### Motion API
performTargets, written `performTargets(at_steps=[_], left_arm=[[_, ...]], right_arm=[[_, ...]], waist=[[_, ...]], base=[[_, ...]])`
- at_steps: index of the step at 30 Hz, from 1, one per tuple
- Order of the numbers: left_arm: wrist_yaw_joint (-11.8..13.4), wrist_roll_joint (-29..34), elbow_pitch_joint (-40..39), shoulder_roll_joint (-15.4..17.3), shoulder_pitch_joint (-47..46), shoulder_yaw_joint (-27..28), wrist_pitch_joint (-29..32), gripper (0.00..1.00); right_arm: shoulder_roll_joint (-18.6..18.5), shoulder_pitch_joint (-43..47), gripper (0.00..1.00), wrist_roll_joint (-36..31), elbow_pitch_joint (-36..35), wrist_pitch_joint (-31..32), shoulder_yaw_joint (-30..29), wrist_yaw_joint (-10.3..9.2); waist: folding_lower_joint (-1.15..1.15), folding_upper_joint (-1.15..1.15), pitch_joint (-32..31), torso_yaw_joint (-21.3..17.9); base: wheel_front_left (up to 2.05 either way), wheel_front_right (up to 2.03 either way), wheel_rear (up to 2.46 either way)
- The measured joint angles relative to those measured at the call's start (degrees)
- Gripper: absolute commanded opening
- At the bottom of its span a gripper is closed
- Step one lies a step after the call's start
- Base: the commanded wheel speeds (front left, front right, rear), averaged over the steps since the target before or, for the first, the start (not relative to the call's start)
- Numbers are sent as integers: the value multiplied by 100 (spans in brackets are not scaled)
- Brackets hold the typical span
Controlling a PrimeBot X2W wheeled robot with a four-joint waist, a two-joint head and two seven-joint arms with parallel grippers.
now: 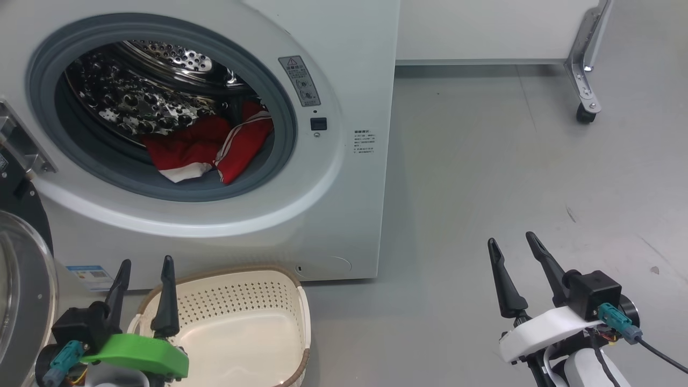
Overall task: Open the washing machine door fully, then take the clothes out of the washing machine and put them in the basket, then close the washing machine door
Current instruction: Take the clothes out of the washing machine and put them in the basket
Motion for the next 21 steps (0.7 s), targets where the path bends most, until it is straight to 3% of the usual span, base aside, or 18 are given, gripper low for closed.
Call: performTargets(at_steps=[21], left_arm=[[0, 3, 7, 4, 0, -11, 0, 100]], right_arm=[[20, 0, 100, 0, 5, -41, -26, 4]], waist=[[0, 0, 60, -48]], base=[[23, -23, 0]])
